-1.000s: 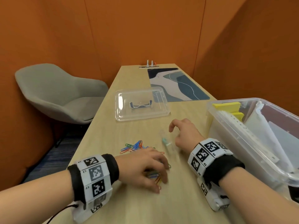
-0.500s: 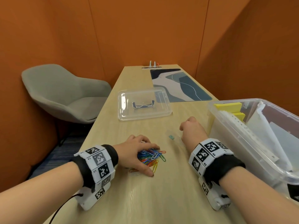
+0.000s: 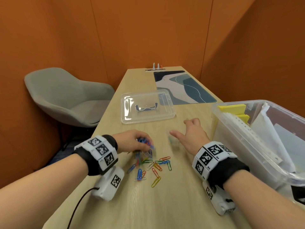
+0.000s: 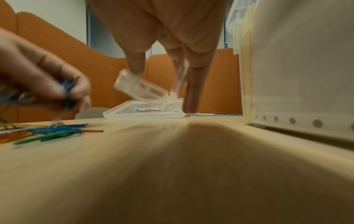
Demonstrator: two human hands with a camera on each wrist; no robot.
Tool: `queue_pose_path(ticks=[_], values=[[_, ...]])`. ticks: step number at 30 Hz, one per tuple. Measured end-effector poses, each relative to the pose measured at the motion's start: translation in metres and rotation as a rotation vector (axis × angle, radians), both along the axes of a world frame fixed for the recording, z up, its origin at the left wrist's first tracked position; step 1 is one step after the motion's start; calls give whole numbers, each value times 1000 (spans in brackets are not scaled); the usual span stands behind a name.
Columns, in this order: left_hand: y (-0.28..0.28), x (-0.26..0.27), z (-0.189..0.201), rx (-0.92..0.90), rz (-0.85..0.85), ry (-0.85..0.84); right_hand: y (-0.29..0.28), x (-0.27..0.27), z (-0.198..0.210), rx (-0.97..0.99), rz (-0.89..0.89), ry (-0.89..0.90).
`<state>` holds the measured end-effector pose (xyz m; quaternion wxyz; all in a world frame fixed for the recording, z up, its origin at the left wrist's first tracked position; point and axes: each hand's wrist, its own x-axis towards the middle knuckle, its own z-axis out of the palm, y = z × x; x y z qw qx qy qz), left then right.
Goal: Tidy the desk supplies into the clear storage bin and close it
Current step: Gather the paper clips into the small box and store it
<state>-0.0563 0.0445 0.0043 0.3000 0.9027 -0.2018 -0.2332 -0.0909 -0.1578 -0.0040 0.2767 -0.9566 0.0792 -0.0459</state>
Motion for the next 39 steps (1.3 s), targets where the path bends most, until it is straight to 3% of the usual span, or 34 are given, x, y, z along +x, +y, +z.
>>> queue_pose_path(ticks=[6,8,11,19,23,25,28,32,36,39], values=[[-38,14,40,-497,233,-11,1,1,-1,85,90,-66],[-56,16,43,-563,261,-64,1,1,0,112,109,-78],[-73,15,36,-504,233,-125,1,0,0,133,127,-77],[-66,4,29,-116,15,-254,1,4,-4,205,130,-63],[-58,5,36,-30,32,-433,1,4,-4,180,128,-58],[-55,7,32,-16,74,-441,2,4,-4,182,140,-62],[-55,3,20,101,3,-330,2,4,-3,199,144,-78],[-60,-5,14,26,-71,-299,1,4,-4,202,107,-71],[-59,16,19,-209,178,-381,-4,3,-2,161,-23,-79],[-56,39,10,-85,181,-343,-8,3,-1,161,-97,-96]])
